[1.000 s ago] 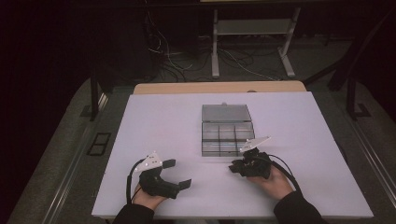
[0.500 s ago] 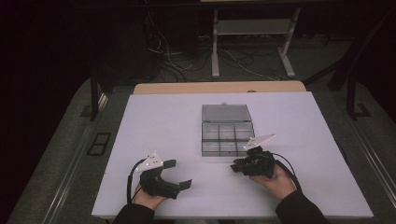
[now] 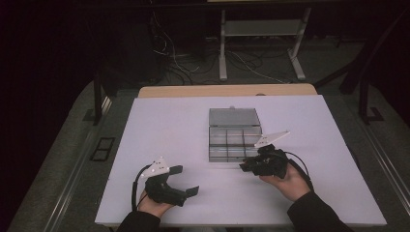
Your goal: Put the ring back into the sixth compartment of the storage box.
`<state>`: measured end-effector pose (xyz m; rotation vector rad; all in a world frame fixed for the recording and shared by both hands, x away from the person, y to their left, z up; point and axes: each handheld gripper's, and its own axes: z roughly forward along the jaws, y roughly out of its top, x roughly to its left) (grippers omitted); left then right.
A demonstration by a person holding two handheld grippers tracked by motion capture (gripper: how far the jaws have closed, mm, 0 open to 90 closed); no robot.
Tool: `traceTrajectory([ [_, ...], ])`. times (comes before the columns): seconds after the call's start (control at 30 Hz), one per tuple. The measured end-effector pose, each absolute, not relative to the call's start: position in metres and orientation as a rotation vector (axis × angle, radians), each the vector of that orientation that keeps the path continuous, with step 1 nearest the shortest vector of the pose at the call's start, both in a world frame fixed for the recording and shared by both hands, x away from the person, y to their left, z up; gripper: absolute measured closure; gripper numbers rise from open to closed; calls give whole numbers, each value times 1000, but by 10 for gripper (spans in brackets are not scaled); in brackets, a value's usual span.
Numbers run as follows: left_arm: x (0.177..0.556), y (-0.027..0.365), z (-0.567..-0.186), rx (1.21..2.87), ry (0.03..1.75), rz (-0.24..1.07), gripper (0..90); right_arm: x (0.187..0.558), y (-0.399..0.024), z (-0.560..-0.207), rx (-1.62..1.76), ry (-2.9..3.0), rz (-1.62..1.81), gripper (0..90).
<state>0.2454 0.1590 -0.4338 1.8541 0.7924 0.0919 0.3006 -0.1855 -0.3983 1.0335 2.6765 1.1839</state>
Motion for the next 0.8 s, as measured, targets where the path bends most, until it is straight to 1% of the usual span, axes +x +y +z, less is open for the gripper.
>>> traceTrajectory([
  [0.8,246,159,-435,1858,796,86,0,325,-188,-371,1029,2613,1205,704],
])
